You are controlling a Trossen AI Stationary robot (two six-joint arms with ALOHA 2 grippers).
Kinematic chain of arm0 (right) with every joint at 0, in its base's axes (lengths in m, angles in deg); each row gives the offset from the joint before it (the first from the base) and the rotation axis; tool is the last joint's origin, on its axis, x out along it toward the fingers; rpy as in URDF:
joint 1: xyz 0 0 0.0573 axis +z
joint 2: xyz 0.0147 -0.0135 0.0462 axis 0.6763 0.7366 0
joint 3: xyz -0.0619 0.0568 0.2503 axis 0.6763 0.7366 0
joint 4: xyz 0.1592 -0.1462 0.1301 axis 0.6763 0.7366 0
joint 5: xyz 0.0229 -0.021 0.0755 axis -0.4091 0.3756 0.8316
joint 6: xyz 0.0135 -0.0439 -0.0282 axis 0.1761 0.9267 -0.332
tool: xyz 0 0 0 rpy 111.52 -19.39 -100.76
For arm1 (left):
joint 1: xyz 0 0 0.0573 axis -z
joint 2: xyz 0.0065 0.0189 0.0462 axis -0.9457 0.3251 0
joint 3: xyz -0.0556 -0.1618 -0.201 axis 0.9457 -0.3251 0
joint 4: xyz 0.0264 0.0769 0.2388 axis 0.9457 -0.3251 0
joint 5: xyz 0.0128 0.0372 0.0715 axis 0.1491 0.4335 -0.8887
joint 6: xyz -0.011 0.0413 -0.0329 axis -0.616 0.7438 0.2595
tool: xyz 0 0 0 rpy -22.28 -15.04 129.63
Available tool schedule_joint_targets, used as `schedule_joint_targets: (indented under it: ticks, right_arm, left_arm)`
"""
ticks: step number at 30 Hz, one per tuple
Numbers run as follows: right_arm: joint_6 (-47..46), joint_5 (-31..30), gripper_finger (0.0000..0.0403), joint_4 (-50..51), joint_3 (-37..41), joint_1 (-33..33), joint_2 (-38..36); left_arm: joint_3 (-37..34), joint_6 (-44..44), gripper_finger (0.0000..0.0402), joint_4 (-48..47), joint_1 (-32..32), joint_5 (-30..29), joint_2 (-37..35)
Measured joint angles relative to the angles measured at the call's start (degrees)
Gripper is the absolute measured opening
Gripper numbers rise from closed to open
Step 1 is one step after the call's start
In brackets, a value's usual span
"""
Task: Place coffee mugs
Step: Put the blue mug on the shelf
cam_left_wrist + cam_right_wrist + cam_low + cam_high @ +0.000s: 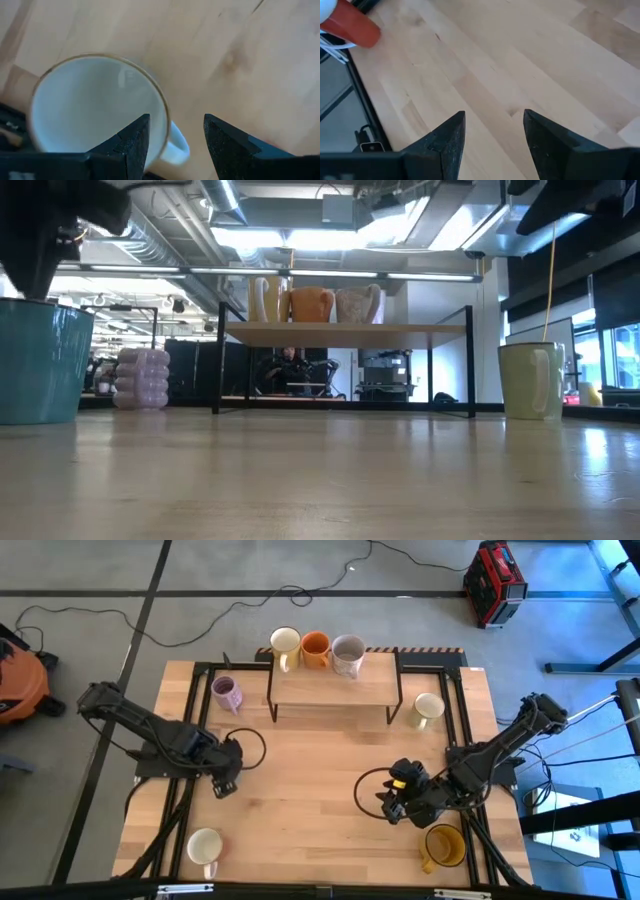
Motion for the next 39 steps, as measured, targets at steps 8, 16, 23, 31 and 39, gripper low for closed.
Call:
schedule_joint_targets:
  ticks: [8,16,23,31,39]
  right_arm:
    - [1.1,0.0,0.0188,-0.1,0.0,0.0,0.2]
    - [1.4,-0.1,0.0188,0.0,0.0,0.0,0.2]
    - [1.4,-0.5,0.0188,0.1,0.0,0.0,0.2]
    - [7.3,-6.3,0.0188,0.5,-0.1,2.0,1.2]
    - [7.3,-11.5,0.0188,1.6,0.0,8.3,4.0]
  left_arm:
    - [-5.6,1.6,0.0179,3.3,-0.2,-1.2,0.0]
    - [-8.0,5.8,0.0093,8.1,-0.2,1.5,0.5]
    - [-6.7,7.1,0.0022,13.2,-0.5,1.4,0.6]
    - [7.1,8.8,0.0022,15.7,-2.2,0.1,10.2]
    - [24.6,11.2,0.0022,16.0,-4.7,-1.7,28.9]
